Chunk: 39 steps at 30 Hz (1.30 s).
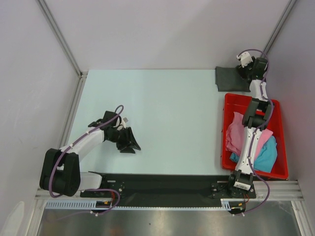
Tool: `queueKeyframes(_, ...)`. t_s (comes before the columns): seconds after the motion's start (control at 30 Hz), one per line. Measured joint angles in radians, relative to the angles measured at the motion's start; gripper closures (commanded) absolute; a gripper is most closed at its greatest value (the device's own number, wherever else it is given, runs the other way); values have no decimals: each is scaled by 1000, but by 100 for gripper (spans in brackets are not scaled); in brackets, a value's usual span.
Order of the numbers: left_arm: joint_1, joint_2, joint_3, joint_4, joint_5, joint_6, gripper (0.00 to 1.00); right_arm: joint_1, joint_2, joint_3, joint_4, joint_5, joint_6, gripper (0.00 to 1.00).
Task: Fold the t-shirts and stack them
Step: Neatly place the folded tshirt to the corner, then reset both grippers
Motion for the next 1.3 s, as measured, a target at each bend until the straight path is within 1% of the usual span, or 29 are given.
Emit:
queueKeyframes(0.07, 0, -8, -5, -4, 1, 0, 53, 1, 0, -4, 19, 42, 6, 17)
queueKeyframes(0.1, 0, -13, -6, -4, 1, 0, 53, 3, 0, -6, 27, 72, 8, 14)
queueKeyframes(0.2, 0, -40, -10, -5, 3, 0, 53, 10, -6, -20, 40, 159, 23, 14)
queueKeyframes(0.33, 0, -107, -20, 4, 11, -13, 53, 25, -63, -77, 20, 269, 97, 13)
queueKeyframes(0.4, 0, -142, -26, 17, 24, -29, 53, 43, -115, -97, -22, 308, 176, 11)
queueKeyframes(0.47, 0, -171, -26, 34, 31, -43, 53, 70, -206, -146, -61, 330, 283, 9)
queueKeyframes(0.57, 0, -207, -23, 54, 31, -53, 52, 133, -439, -332, -69, 316, 514, 0)
queueKeyframes(0.67, 0, -238, -19, 74, 31, -55, 51, 203, -669, -520, -33, 267, 731, 0)
queueKeyframes(0.77, 0, -279, -19, 104, 34, -60, 50, 309, -880, -693, -8, 227, 899, 0)
queueKeyframes(0.83, 0, -312, -18, 114, 34, -68, 46, 380, -994, -803, -8, 216, 994, 0)
queueKeyframes(0.87, 0, -332, -18, 116, 34, -75, 46, 430, -1017, -830, -12, 217, 1014, 0)
queueKeyframes(0.9, 0, -356, -18, 116, 31, -82, 44, 487, -1064, -898, -2, 233, 1054, 0)
queueKeyframes(0.93, 0, -383, -18, 115, 26, -90, 31, 536, -1113, -973, -10, 252, 1088, 0)
queueKeyframes(1.0, 0, -446, -19, 114, 16, -110, 28, 639, -1214, -1148, -8, 277, 1160, 0)
queueKeyframes(1.03, 0, -487, -22, 115, 8, -126, 23, 674, -1261, -1227, -9, 273, 1206, 0)
queueKeyframes(1.07, 0, -537, -30, 119, 3, -145, 22, 704, -1321, -1323, -19, 260, 1270, 0)
queueKeyframes(1.1, 0, -583, -44, 124, 0, -165, 19, 718, -1382, -1419, -28, 248, 1342, 0)
queueKeyframes(1.13, 0, -616, -60, 126, -1, -180, 14, 720, -1445, -1514, -34, 240, 1418, 0)
queueKeyframes(1.23, 0, -748, -134, 129, -15, -222, 9, 743, -1606, -1751, -68, 229, 1611, 0)
queueKeyframes(1.3, 0, -829, -187, 124, -32, -249, 7, 799, -1680, -1845, -122, 238, 1695, 0)
